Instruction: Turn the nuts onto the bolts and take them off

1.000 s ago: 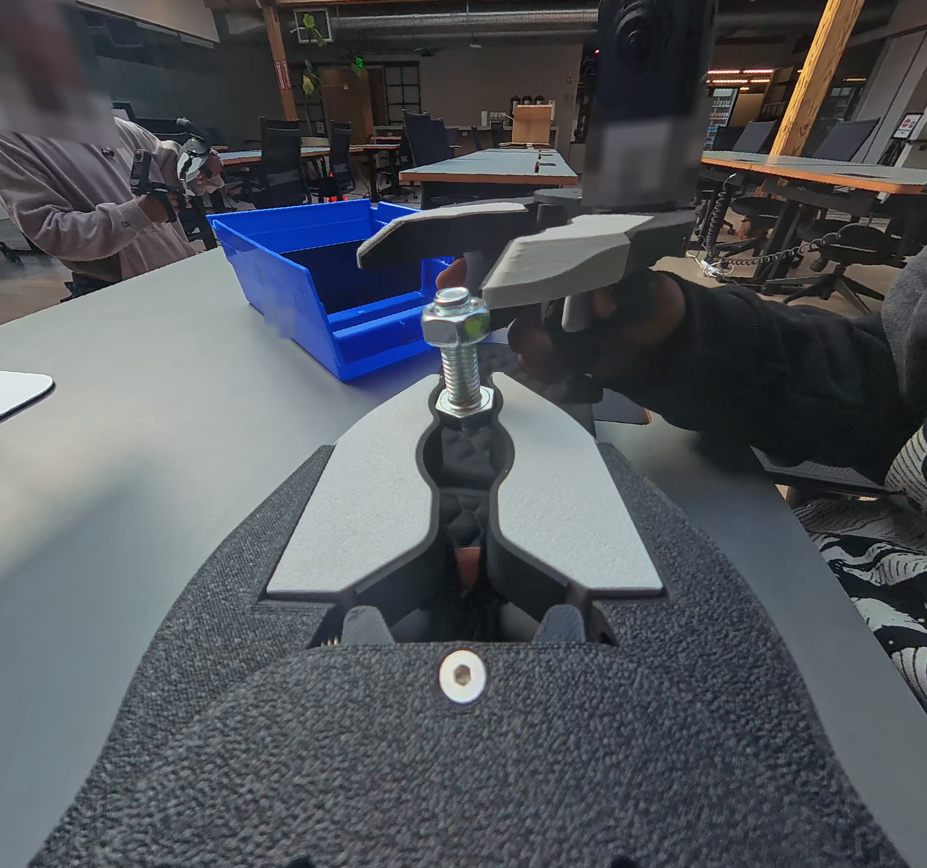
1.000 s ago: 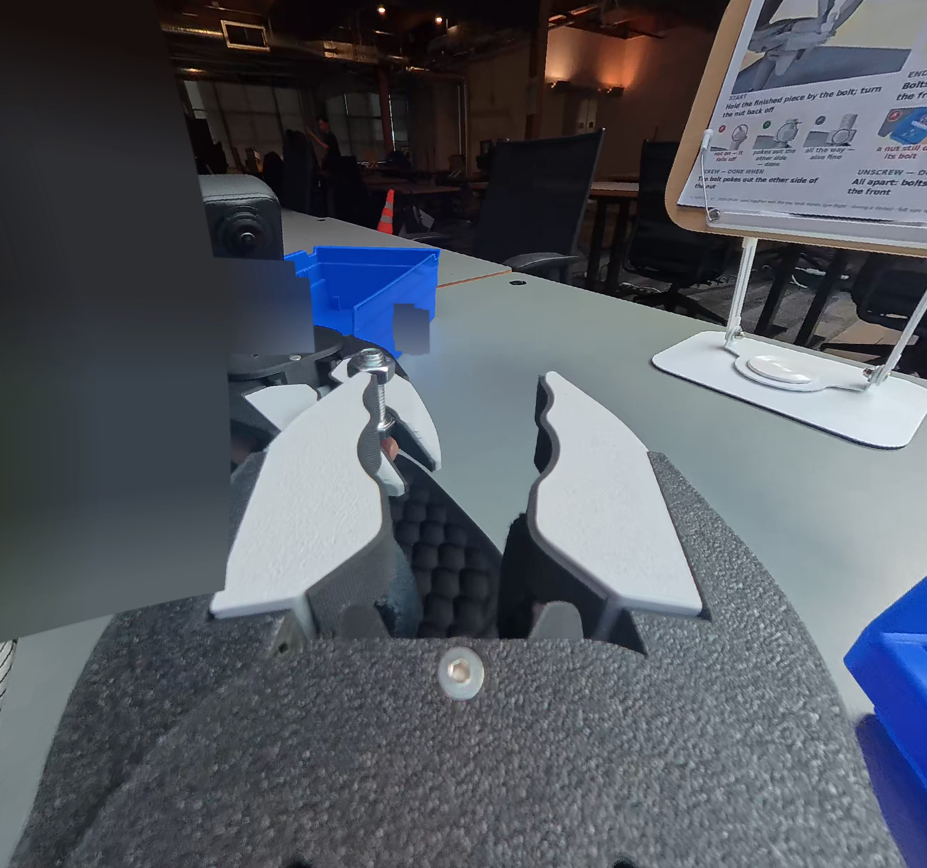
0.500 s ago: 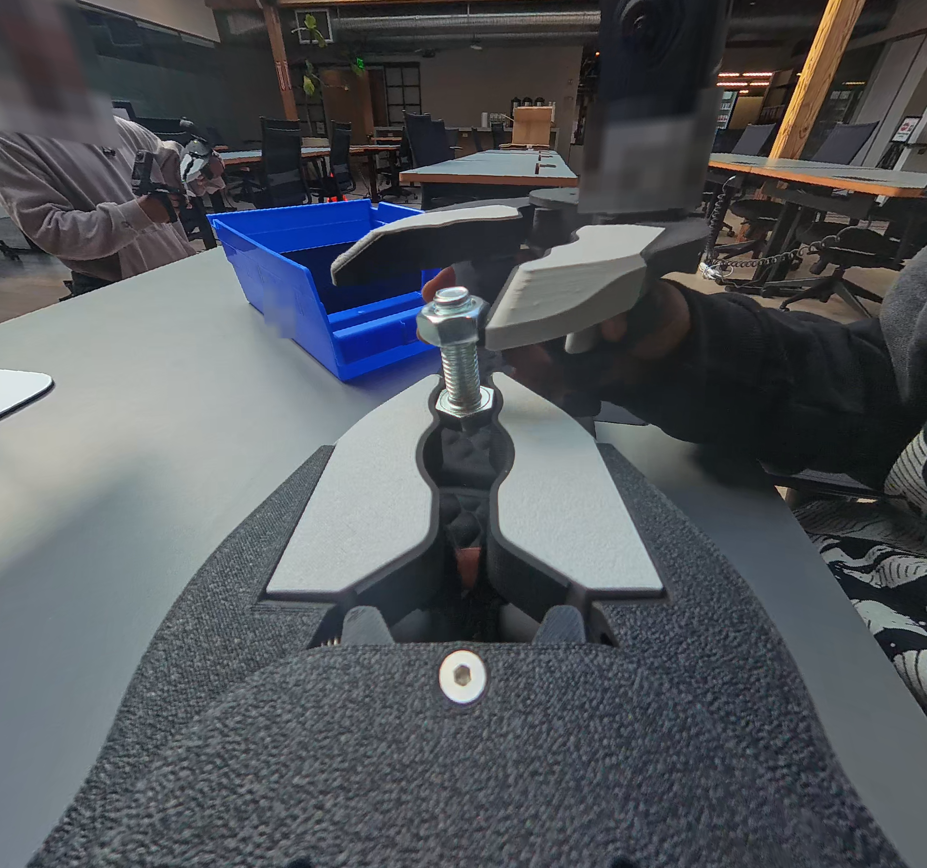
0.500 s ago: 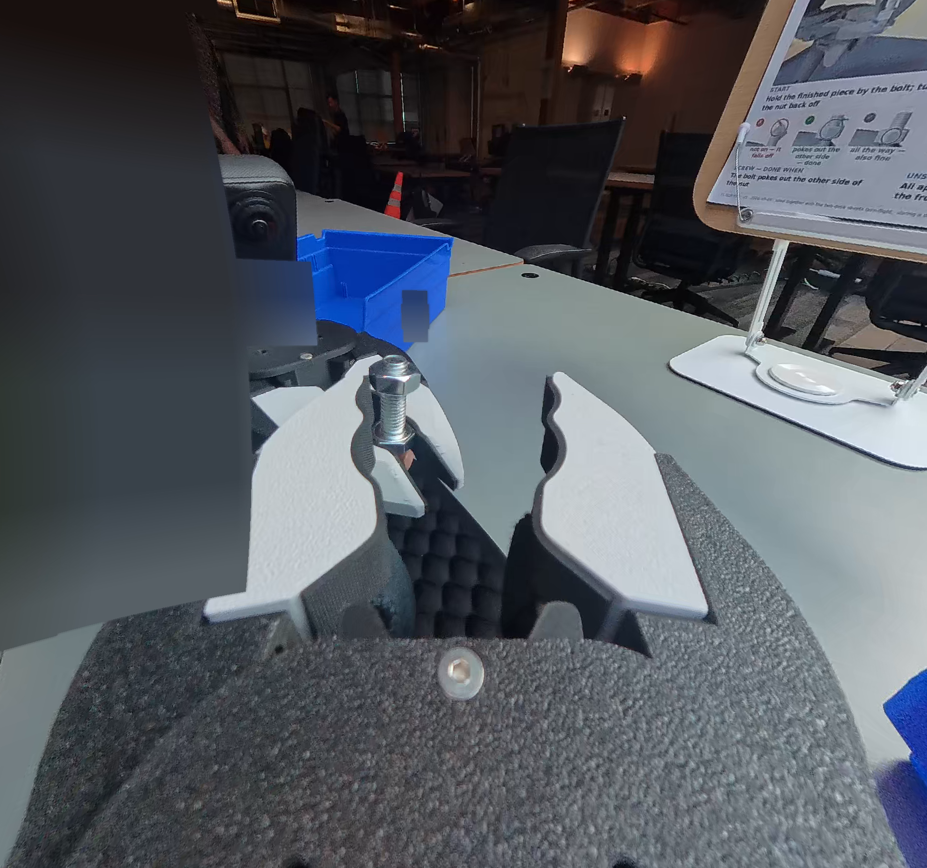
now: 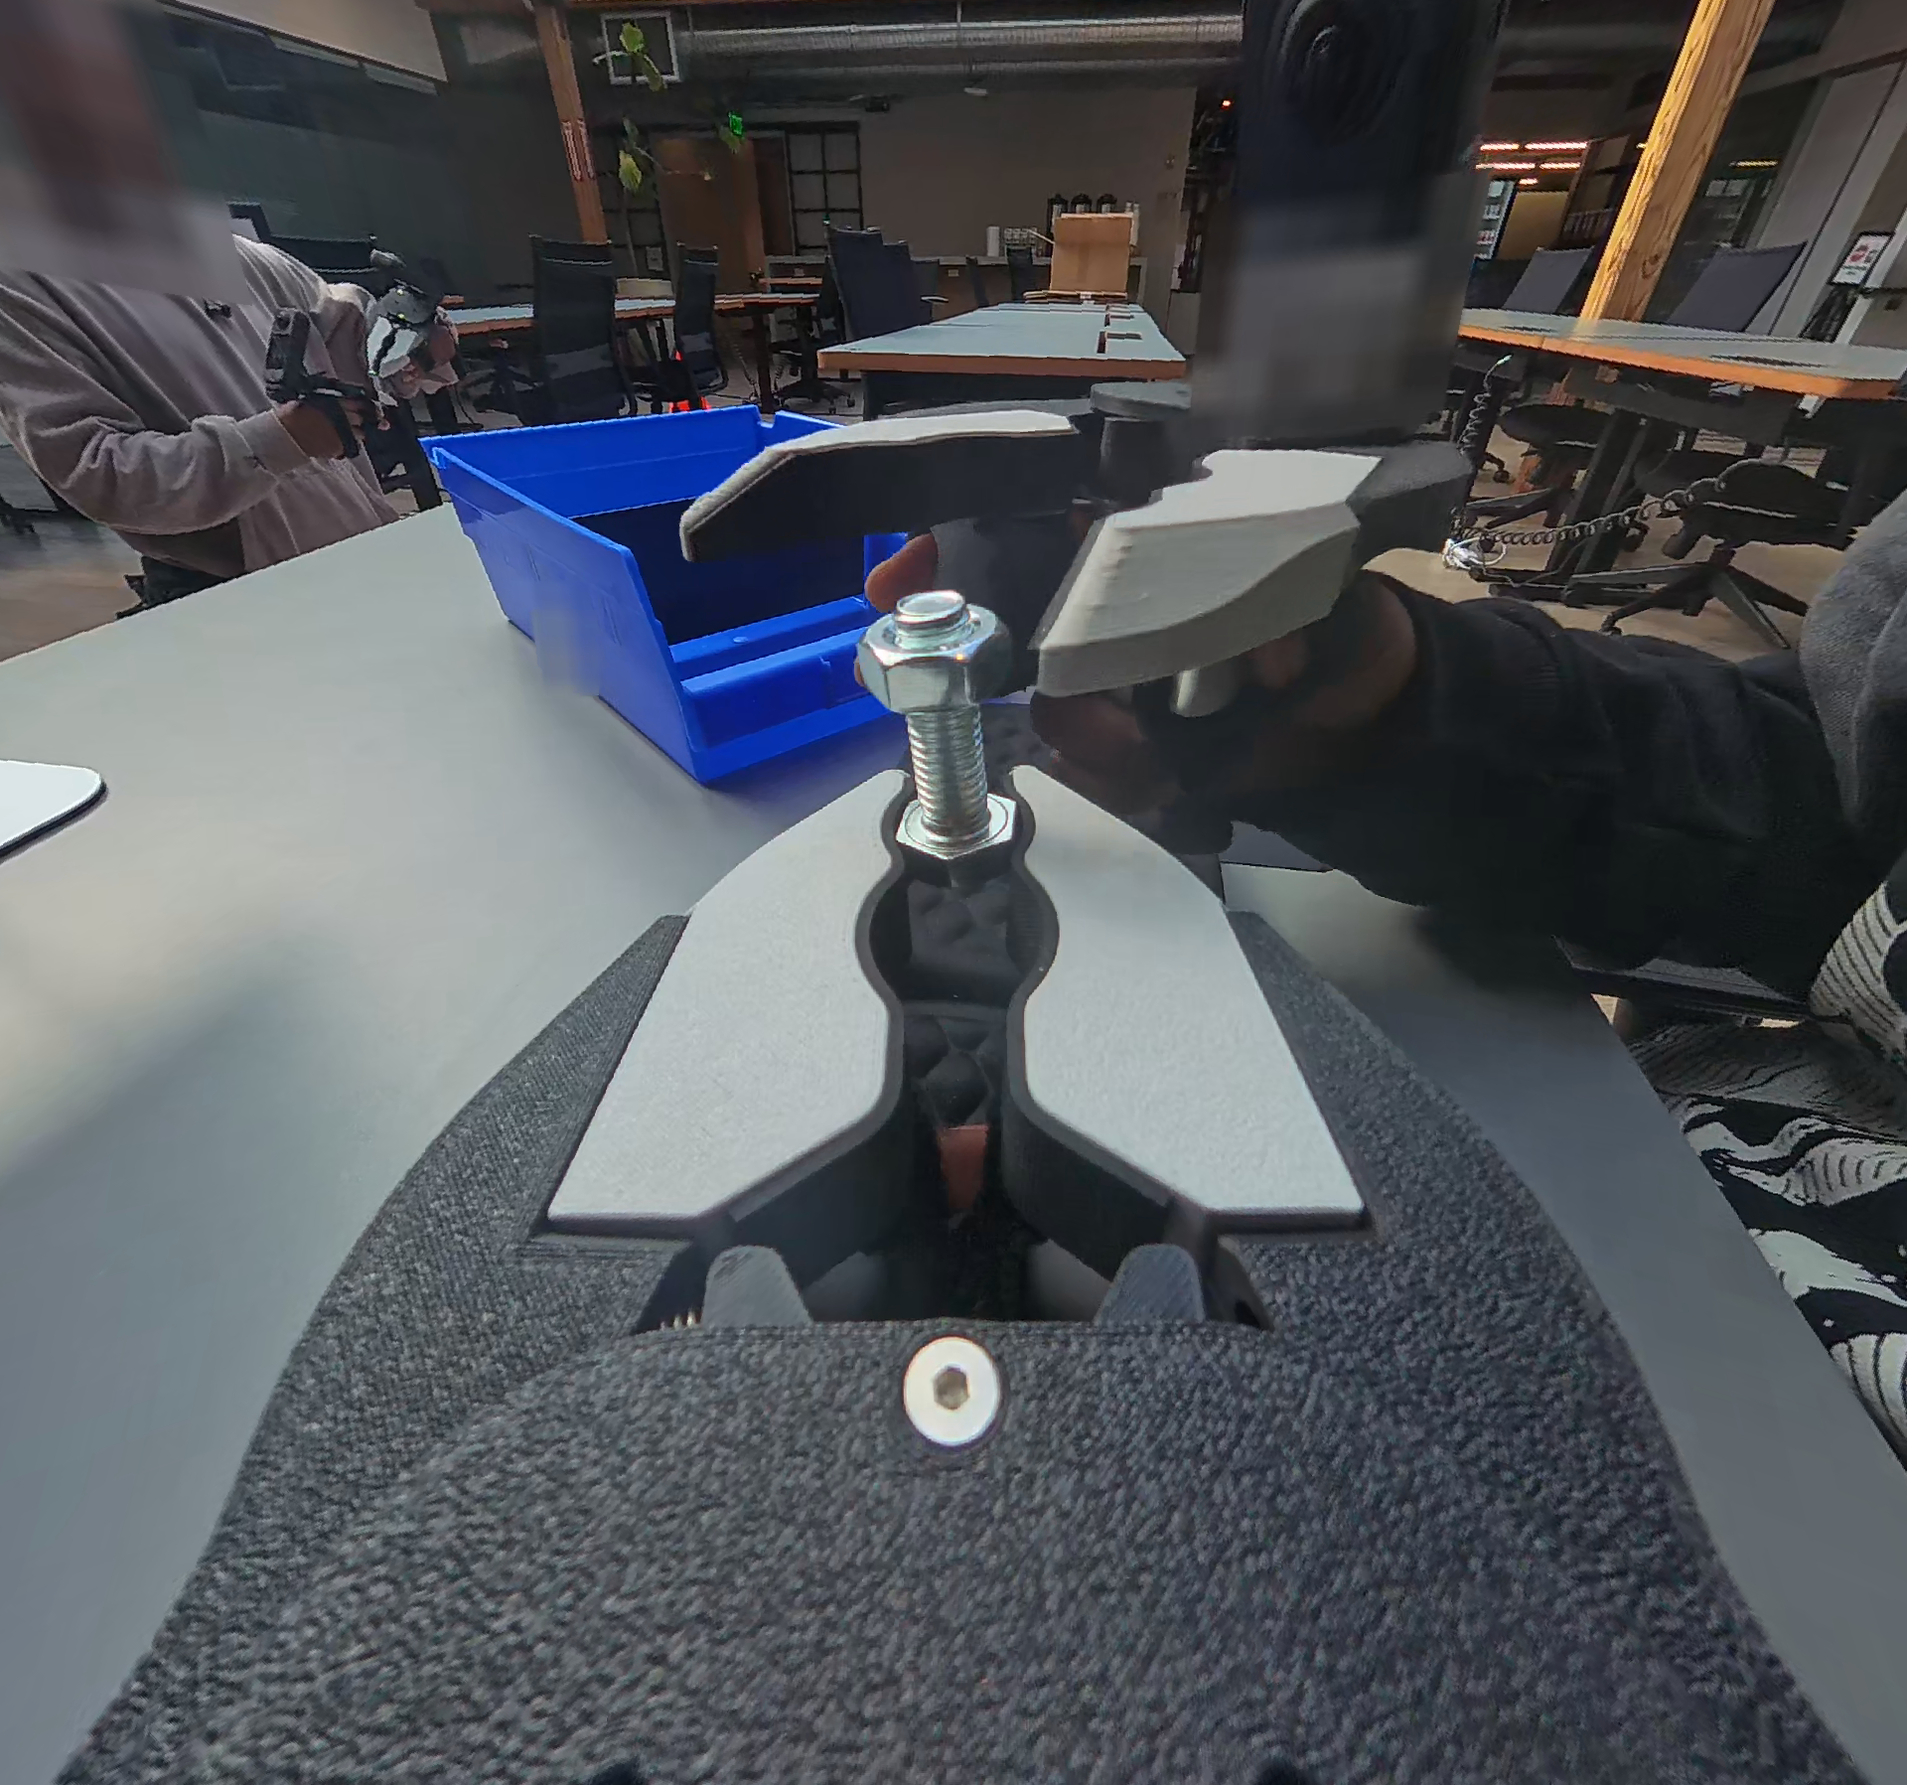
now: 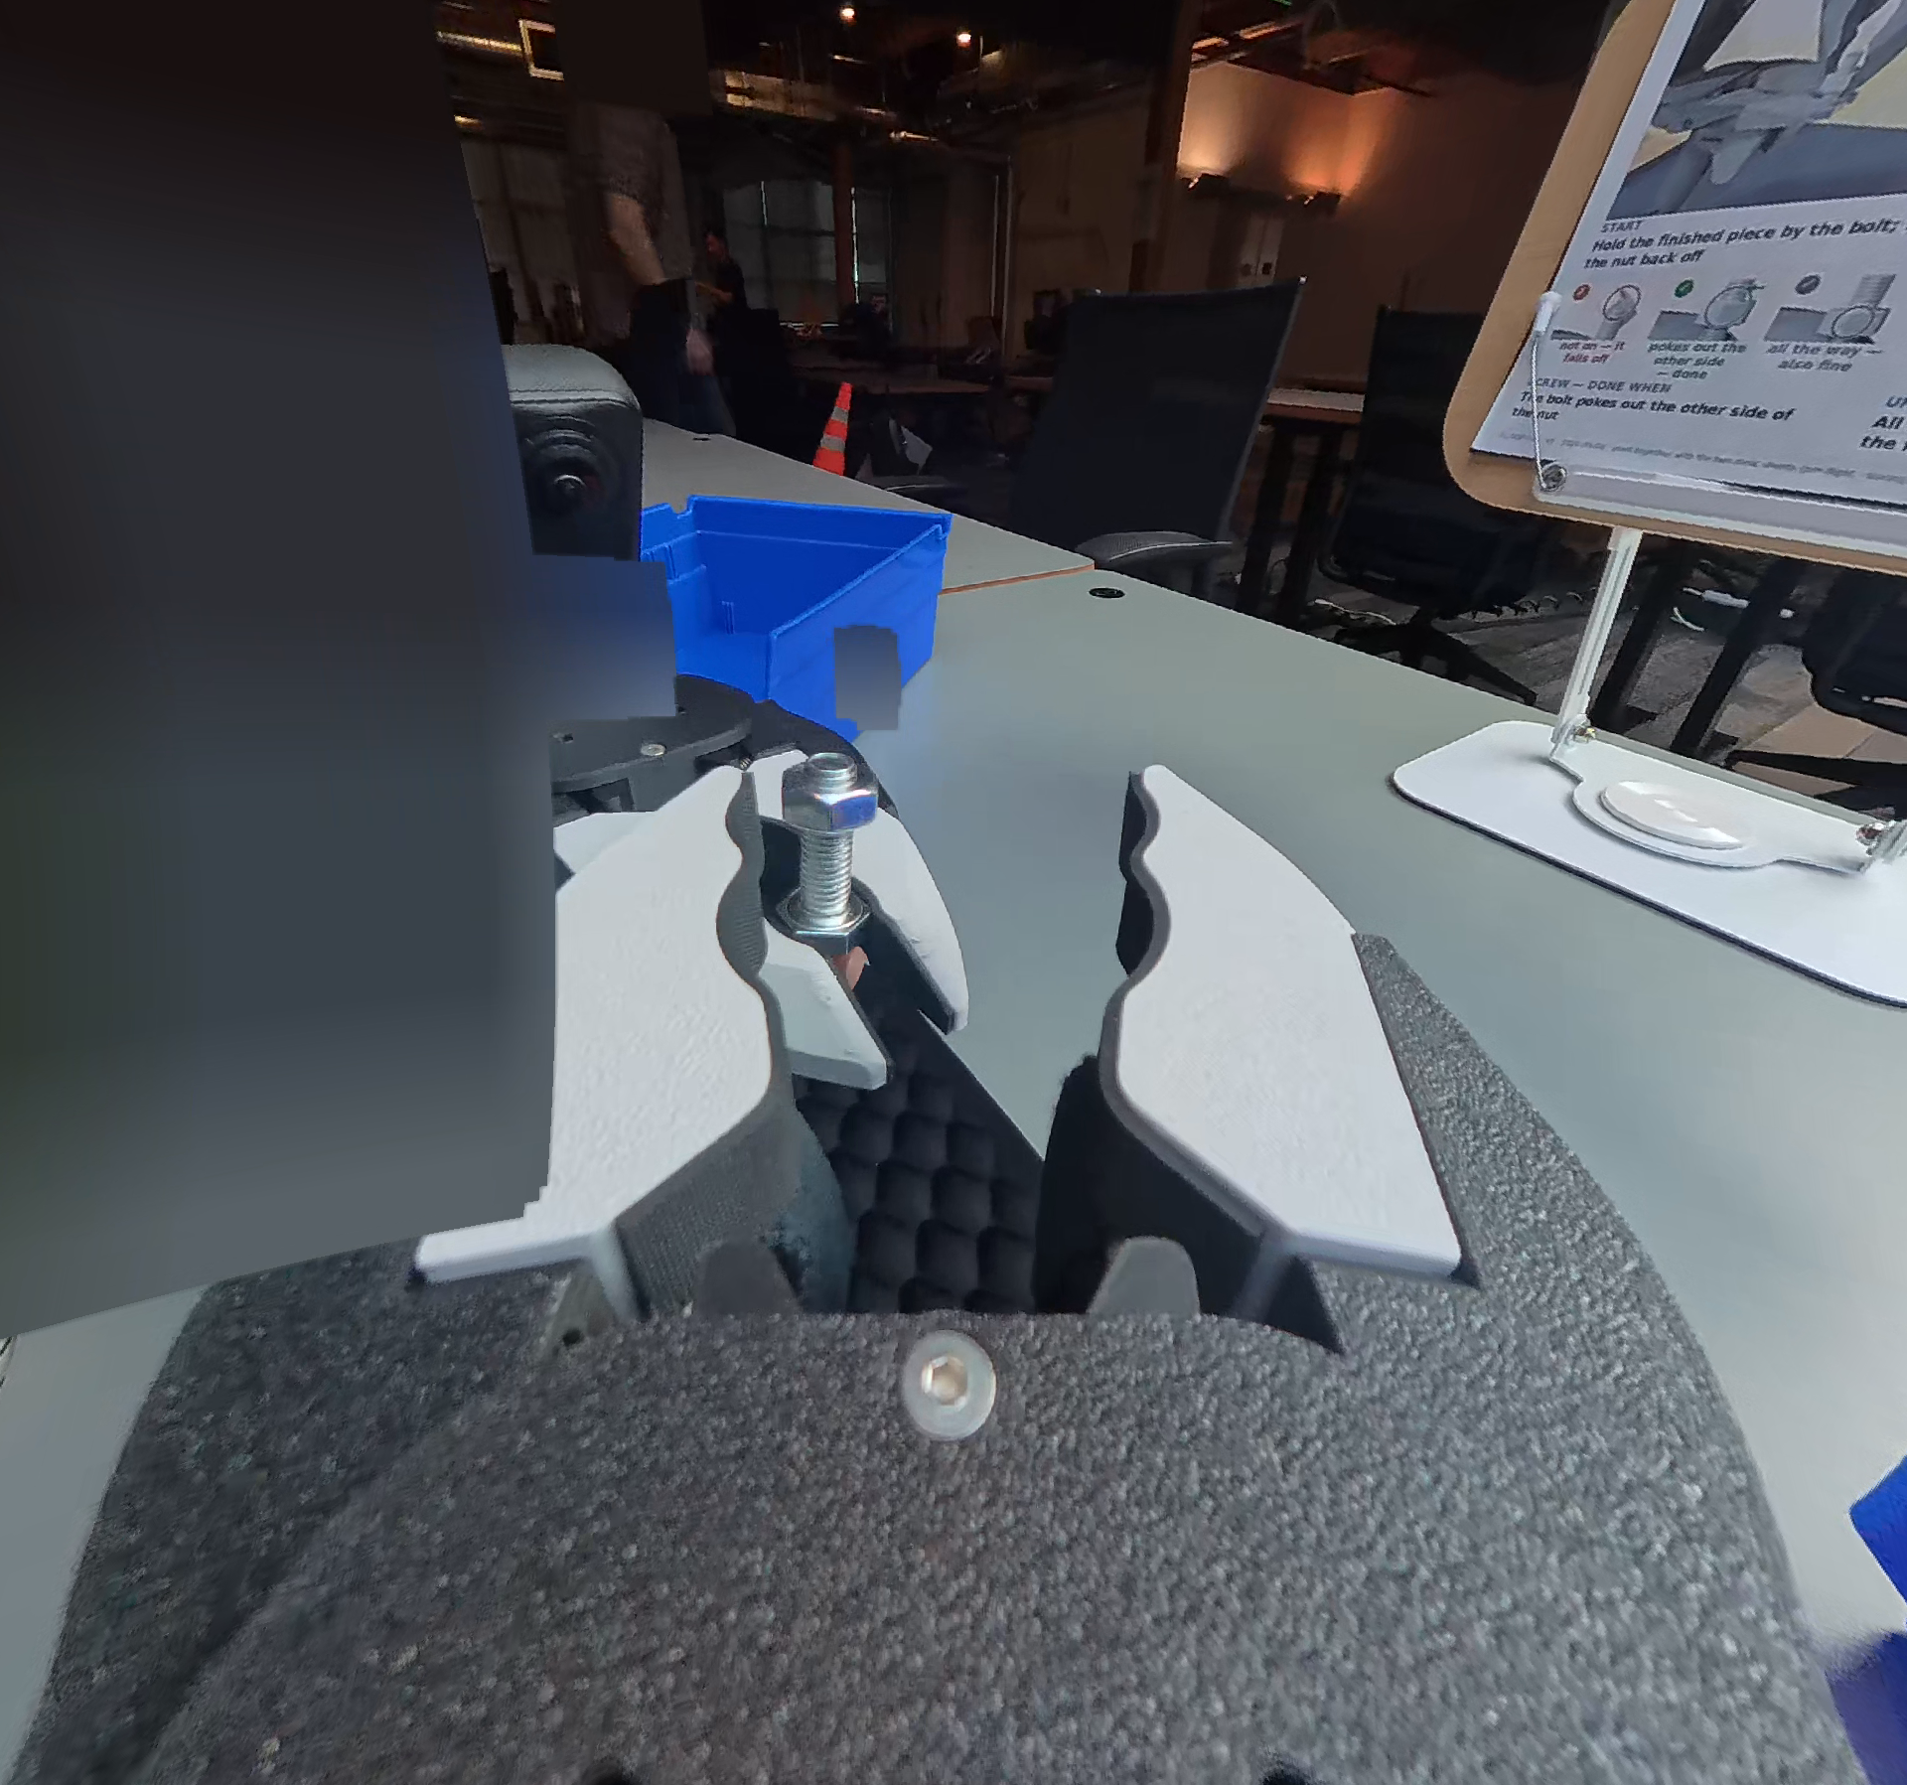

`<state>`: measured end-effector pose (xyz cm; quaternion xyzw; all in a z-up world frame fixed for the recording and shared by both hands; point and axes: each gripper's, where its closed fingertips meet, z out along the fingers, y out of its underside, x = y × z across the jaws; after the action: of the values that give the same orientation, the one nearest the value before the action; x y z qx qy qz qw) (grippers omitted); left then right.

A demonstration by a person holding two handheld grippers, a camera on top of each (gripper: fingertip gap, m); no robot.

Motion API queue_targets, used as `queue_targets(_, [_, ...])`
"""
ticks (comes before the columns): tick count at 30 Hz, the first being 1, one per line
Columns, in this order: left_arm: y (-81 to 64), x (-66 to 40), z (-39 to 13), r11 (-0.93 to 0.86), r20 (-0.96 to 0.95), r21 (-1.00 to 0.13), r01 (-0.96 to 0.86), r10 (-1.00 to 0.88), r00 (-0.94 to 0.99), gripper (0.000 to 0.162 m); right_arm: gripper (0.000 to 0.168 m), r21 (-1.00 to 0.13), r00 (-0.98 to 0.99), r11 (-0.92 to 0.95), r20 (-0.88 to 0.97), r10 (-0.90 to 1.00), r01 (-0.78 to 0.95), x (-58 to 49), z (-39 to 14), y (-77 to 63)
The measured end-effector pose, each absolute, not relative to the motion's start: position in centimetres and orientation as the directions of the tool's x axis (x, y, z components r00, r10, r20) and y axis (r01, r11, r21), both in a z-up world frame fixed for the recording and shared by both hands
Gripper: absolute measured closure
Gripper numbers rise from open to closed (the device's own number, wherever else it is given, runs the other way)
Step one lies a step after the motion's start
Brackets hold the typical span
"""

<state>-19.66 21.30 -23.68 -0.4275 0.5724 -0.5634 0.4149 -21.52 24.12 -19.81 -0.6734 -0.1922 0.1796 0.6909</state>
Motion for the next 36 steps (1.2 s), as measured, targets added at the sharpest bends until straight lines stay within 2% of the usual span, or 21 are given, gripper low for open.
queue_targets(11, [21.3,-19.7,-23.7,0.004,0.002,-1.000,-0.021,-0.957,-0.291,0.148,0.106,-1.000,0.894,0.015,0.017,0.448,0.011,-19.5,-20.1,23.5])
queue_targets(22, [21.4,-19.7,-23.7,0.001,0.005,-1.000,-0.023,-0.957,-0.289,0.148,0.096,-1.000,0.877,0.010,0.020,0.480,0.017,-21.5,-20.0,24.4])
queue_targets(36, [21.4,-19.7,-23.8,0.015,-0.007,-1.000,-0.025,-0.957,-0.290,0.148,0.100,-1.000,0.903,0.023,0.011,0.430,0.001,-19.7,-19.8,23.1])
